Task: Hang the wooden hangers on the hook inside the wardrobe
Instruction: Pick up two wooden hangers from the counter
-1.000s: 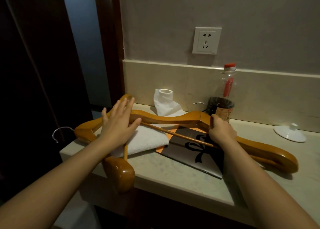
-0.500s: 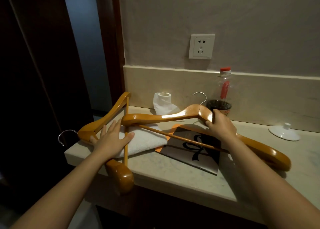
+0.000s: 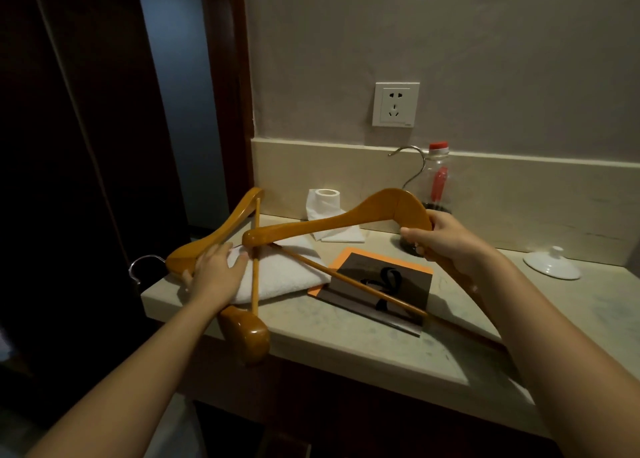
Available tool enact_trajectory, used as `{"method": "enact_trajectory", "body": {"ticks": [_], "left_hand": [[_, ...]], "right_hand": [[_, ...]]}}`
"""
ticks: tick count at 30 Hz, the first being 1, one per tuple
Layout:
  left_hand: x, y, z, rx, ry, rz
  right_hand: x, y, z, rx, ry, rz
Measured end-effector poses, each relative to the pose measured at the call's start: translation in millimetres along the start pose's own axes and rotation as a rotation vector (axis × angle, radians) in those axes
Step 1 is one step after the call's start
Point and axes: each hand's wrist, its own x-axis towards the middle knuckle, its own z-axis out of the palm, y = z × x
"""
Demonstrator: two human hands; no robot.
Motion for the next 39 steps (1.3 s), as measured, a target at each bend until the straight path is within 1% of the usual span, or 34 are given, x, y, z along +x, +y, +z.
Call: {"method": "enact_trajectory", "body": {"ticks": [4,6,8,11,14,18,20,23,25,28,31,33,35,39], "left_hand": [[-10.7,-3.1,-4.2,0.107,-0.021,-0.160],[-11.4,-6.7,-5.6,0.093,-0.019,-0.240],[-12.1,-10.6,-7.2,0.032,-0.039,-0.308],[-10.1,-17.6,-9.6,-0.050,-0.082,-0.357],[-0.6,-20.8,-13.4,-0.117,-0.076,-0.400],[7.2,-19.6,-16.1,-0.112,-0.071,-0.428],[3.6,-15.2,-19.0,-0.218,-0.011,-0.444],[1.0,-11.3,-24.5,-0.449,0.098,-0.452],[1.3,-10.0,-28.8,-0.546,0.161,-0.443],[-2.0,-4.6,-35.2,-0.735,0.220,-0.504],[-8.6,4.5,-43.5,-1.094,0.164,-0.543],[-11.5,10.9,-52.0,-1.275,0.123,-0.540],[-14.9,15.4,-59.9,-1.351,0.108,-0.522],[-26.5,25.8,-76.6,-1.384,0.088,-0.467]], "right_hand": [[-0.4,-10.3,9.2,0.016,0.017,-0.014],[1.6,-13.2,13.9,0.040,0.017,-0.008],[2.4,-18.0,20.1,0.063,0.006,-0.007],[3.6,-26.4,33.5,0.121,-0.017,0.000],[6.3,-31.2,50.9,0.152,-0.045,0.029],[11.9,-33.3,68.2,0.131,-0.058,0.057],[13.6,-35.0,72.3,0.131,-0.063,0.050],[15.5,-36.6,74.8,0.110,-0.055,0.034],[15.2,-38.0,75.0,0.108,-0.048,0.033],[14.3,-39.2,74.5,0.109,-0.037,0.035],[11.3,-42.3,73.8,0.107,-0.031,0.024],[7.7,-45.5,72.7,0.112,-0.038,0.022],[4.7,-49.1,70.7,0.148,-0.048,0.033],[-3.3,-59.8,68.8,0.214,-0.105,0.058]]}}
